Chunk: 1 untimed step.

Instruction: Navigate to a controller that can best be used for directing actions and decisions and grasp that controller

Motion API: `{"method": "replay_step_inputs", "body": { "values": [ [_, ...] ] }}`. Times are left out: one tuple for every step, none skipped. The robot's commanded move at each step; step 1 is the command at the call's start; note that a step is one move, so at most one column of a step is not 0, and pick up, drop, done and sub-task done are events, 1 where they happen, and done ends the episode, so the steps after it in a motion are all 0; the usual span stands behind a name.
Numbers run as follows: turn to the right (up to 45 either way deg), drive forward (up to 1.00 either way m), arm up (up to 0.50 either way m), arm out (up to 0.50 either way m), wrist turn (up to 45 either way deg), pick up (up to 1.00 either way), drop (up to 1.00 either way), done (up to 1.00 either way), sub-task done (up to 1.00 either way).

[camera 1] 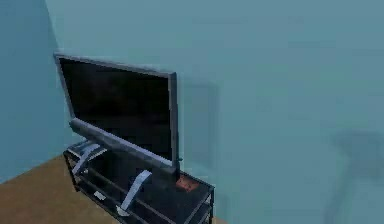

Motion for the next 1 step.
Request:
{"method": "replay_step_inputs", "body": {
  "values": [
    [33.0,0.0,0.0,0.0,0.0,0.0,0.0,0.0,0.0]
  ]
}}
